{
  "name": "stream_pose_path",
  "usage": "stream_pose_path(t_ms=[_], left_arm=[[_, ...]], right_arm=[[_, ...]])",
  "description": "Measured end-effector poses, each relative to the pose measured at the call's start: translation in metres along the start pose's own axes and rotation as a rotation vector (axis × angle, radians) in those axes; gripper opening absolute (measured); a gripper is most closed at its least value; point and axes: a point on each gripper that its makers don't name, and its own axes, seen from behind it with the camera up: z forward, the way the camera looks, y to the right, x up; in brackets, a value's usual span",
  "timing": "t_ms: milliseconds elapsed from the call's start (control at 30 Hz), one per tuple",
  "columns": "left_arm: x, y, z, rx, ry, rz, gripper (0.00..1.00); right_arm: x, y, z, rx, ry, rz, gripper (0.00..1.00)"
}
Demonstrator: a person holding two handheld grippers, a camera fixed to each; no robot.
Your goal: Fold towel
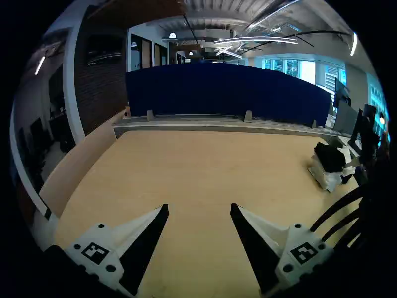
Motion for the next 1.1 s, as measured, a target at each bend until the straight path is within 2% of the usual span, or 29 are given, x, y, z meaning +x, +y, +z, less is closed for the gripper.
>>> stream_pose_path(t_ms=[67,267,500,900,1100], left_arm=[[0.000,0.001,0.000,-0.002,0.000,0.000,0.93],[0.002,0.003,0.001,-0.006,0.003,-0.001,0.93],[0.005,0.003,-0.001,-0.005,0.008,0.000,0.93],[0.007,-0.002,0.001,0.000,0.009,0.002,0.93],[0.007,-0.001,0.003,0.000,0.009,0.006,0.93]], right_arm=[[0.007,0.000,-0.007,-0.008,0.025,-0.005,0.40],[0.035,-0.004,-0.027,-0.024,0.110,-0.023,0.61],[0.055,-0.006,-0.036,-0.032,0.142,-0.045,0.63],[0.036,0.007,-0.045,-0.067,0.111,-0.031,0.63],[0.063,-0.012,-0.040,-0.001,0.176,-0.010,0.64]])
